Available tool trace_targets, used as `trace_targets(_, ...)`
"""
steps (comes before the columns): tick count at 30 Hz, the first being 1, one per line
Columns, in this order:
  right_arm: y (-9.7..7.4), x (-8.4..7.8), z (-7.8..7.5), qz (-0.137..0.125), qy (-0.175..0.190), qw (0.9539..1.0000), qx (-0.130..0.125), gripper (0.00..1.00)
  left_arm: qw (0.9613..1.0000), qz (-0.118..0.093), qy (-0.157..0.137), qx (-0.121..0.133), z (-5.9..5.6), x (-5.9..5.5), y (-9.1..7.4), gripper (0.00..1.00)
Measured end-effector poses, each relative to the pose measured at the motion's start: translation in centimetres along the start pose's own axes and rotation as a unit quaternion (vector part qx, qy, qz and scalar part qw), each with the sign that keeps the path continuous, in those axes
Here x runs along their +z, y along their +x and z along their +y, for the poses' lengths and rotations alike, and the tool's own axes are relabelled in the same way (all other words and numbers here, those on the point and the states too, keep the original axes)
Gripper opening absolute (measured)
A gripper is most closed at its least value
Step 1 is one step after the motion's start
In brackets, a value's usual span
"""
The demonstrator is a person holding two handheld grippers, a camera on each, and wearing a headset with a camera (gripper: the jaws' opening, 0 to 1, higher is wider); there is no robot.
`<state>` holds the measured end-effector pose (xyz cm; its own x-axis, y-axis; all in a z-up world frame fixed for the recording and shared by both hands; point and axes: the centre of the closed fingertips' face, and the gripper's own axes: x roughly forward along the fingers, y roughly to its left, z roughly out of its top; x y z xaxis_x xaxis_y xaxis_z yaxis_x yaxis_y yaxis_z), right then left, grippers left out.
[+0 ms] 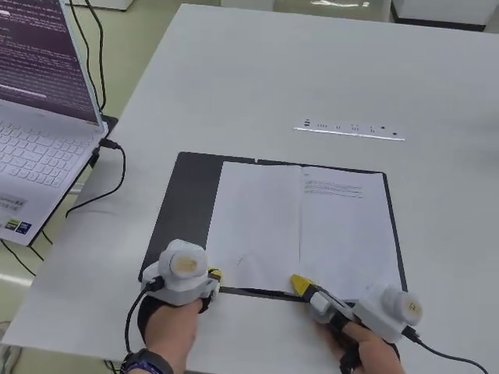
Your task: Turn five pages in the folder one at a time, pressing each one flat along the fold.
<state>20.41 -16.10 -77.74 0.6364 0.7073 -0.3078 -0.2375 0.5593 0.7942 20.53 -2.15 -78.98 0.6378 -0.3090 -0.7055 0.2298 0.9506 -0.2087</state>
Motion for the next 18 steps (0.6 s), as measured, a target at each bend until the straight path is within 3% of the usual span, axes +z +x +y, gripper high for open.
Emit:
trace_targets(5,-0.5,-0.2,0.0,0.004,-0.001,0.9999,-0.012,0.0,1.0,-0.001,-0.006,0.007,-0.2,0.1,0.0,0.0)
trace_targets(10,-1.6,-0.8,0.3,0.025,-0.021,0.9994,-0.013,0.0,0.9999,0.0,-0.015,-0.007,-1.0,-0.2,-0.2,0.04)
trace_targets(18,-3.7,0.7,0.7,0.031,-0.081,0.996,-0.021,0.17,0.9994,-0.002,-0.027,-0.023,-2.4,-0.3,-1.3,0.12)
